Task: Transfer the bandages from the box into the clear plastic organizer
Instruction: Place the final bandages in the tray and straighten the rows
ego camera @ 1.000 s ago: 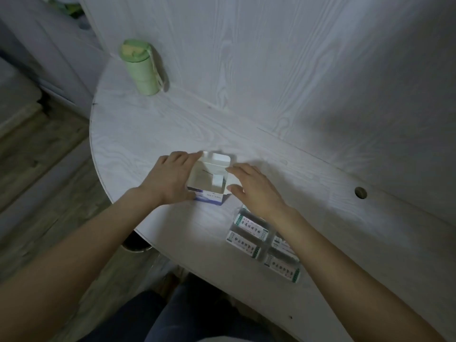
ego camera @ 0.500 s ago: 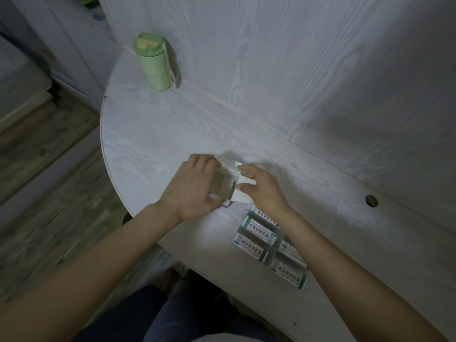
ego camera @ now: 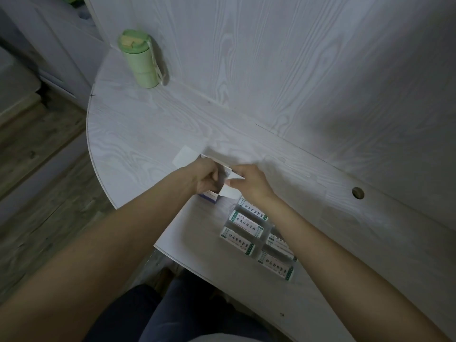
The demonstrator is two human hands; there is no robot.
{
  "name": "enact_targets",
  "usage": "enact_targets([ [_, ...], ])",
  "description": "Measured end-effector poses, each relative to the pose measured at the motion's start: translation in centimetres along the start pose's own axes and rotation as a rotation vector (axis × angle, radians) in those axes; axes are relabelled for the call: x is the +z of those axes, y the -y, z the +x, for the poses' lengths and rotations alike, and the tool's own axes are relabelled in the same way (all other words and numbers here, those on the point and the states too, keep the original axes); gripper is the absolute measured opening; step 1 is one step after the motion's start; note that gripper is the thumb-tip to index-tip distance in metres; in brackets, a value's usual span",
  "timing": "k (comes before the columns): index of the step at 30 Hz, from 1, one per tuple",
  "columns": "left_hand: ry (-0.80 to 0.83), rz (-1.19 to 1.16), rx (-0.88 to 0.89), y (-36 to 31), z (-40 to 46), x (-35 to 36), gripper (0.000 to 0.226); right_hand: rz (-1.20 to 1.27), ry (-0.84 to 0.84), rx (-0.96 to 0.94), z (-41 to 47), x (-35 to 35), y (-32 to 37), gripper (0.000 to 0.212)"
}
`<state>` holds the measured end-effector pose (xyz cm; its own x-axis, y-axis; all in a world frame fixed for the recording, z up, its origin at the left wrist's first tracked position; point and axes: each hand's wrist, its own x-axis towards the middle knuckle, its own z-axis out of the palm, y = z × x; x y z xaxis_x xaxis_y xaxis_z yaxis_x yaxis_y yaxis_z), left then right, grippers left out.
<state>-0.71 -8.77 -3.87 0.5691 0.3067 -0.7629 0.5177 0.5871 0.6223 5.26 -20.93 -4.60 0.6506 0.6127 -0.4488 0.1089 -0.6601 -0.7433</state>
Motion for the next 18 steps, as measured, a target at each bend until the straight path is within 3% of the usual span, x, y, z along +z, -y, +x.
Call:
enact_targets([
  [3, 0.016, -0.026, 0.016, 0.03, -0.25, -0.19, 0.04, 0.002, -0.001, 0.022, 0.47, 0.12, -0.08, 0.012],
  [5, 0.031, -0.069, 0.015, 0.06, -0.41, -0.29, 0.042, -0.018, 0.008, 0.025, 0.45, 0.16, 0.05, 0.026],
  [8, 0.058, -0.178, 0.015, 0.27, -0.12, -0.71, 0.042, -0.024, 0.026, 0.016, 0.56, 0.14, 0.11, 0.012],
  [10, 0.059, -0.25, 0.02, 0.27, -0.2, -0.56, 0.04, -0.032, 0.037, 0.001, 0.45, -0.05, 0.26, 0.034],
  [12, 0.035, -0.283, 0.038, 0.31, -0.26, -0.39, 0.036, -0.038, 0.035, -0.014, 0.42, -0.1, 0.3, 0.04],
  [18, -0.004, -0.214, 0.006, -0.11, -0.78, -0.08, 0.026, -0.002, 0.035, 0.011, 0.86, 0.44, 0.32, 0.036],
])
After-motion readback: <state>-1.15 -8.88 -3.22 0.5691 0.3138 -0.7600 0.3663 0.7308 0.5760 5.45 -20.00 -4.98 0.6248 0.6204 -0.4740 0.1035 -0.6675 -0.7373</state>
